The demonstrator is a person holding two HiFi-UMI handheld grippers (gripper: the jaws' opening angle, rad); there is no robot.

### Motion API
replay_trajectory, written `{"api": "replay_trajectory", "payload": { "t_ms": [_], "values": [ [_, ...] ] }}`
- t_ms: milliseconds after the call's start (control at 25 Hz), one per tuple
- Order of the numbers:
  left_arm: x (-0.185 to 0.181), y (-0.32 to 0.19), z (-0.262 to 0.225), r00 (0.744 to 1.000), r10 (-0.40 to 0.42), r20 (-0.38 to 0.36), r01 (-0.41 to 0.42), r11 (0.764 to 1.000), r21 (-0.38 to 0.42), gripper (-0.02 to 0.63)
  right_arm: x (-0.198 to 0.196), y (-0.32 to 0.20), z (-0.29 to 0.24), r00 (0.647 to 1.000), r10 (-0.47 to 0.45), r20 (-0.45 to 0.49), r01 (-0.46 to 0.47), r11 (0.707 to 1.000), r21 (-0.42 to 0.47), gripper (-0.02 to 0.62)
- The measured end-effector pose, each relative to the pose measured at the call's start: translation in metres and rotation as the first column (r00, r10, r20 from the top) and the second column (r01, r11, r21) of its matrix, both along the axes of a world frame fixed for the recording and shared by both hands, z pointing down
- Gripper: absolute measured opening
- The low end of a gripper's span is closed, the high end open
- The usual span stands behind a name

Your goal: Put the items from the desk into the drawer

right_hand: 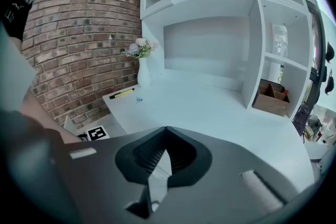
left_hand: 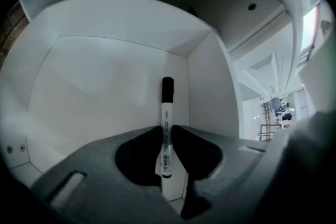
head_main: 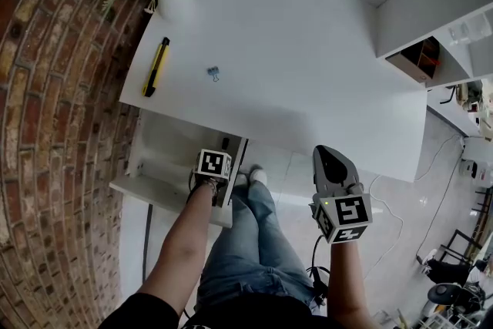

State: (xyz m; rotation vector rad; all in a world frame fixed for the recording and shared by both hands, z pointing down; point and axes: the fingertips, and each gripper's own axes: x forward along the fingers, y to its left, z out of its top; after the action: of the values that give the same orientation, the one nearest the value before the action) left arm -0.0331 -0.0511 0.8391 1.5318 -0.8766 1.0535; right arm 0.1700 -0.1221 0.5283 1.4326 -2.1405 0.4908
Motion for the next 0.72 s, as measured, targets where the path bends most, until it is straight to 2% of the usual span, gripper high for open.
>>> {"api": "replay_trajectory", "payload": {
  "t_ms": [120,240,520,720],
  "values": [
    [-0.001,0.0,-0.001,1.0,-0.004,-0.005,0.004,1.0,-0.007,0.069,-0.002,0.001,-0.004,1.0,-0.011,-0.003,0.011,1.0,0.004,0.008],
    [-0.003,-0.002,-0.009,1.0,-0.013,-0.012,0.013,1.0,0.006,0.126,-0.005,0.002,-0.008,1.0,-0.02,0.001,0.02,1.0,0.01,0.008],
    [-0.005,-0.016,-0.044,0.999,-0.035,-0.035,0.037,0.996,0.085,0.127,-0.015,0.01,-0.021,0.999,-0.051,0.019,0.051,0.998,0.032,0.008],
    [-0.008,-0.026,-0.077,0.998,-0.05,-0.04,0.056,0.984,0.167,0.127,-0.016,0.013,-0.04,0.996,-0.082,0.024,0.08,0.994,0.073,0.008]
  ]
}}
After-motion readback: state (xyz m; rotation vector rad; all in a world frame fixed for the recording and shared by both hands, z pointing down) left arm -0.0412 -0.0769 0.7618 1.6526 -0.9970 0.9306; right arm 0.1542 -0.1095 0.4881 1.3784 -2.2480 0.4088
